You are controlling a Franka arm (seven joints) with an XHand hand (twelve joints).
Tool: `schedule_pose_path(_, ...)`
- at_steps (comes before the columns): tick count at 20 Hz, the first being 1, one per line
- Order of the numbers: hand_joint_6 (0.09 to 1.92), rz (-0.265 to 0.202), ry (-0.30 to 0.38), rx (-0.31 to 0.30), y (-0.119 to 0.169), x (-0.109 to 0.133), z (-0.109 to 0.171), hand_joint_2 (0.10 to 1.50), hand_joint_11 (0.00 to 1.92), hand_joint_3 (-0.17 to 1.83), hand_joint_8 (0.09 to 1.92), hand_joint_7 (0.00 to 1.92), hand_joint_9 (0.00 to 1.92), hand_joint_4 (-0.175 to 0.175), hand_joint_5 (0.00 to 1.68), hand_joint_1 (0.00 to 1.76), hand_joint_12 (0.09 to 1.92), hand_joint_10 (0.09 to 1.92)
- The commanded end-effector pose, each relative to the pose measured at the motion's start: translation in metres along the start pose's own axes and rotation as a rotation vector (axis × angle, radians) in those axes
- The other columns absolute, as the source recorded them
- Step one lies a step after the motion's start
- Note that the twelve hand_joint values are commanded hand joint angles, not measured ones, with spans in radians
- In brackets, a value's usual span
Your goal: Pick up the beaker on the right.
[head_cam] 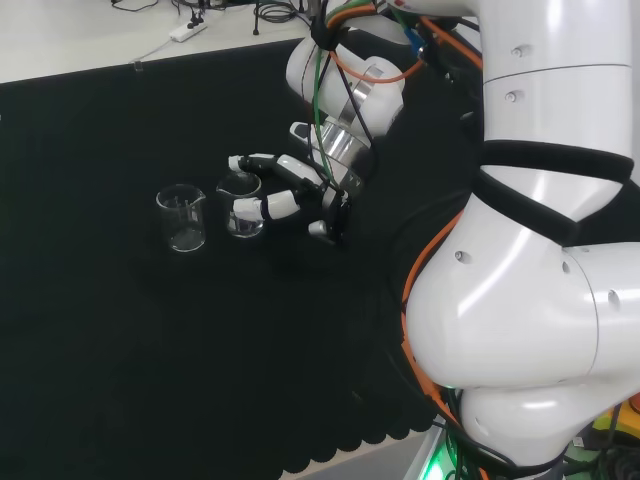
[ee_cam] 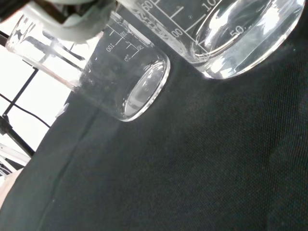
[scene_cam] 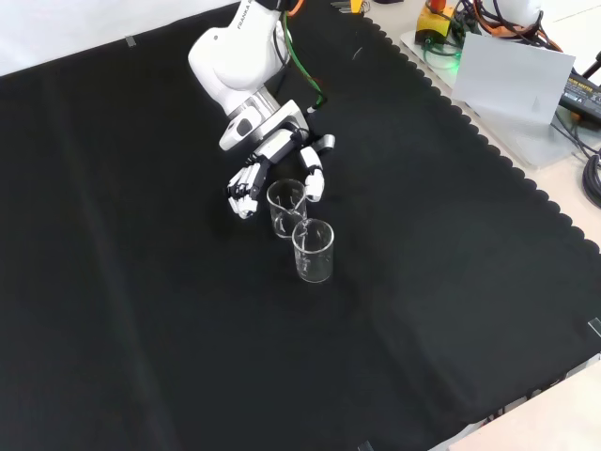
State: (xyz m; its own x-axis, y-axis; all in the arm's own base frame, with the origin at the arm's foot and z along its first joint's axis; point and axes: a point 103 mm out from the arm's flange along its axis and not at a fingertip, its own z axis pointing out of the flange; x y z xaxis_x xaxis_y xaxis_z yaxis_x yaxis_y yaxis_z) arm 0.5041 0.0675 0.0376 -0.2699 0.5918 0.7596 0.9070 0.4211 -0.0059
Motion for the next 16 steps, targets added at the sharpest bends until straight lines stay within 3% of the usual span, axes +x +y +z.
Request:
schedule_pose_path(1, 0.09, -0.014, 0.025, -0.008, 0.0032, -0.0004, 0.0036, 0.56, 0.0, 0.53, 0.55, 0.27, 0.33, -0.018, 0.43, 0.84, 1.12, 0.58)
schedule_pose_path(16, 0.09, -0.02, 0.019, -0.016, 0.0053, 0.0016, 0.0013, 0.56, 0.0, 0.55, 0.54, 0.3, 0.34, -0.016, 0.47, 0.89, 1.15, 0.57)
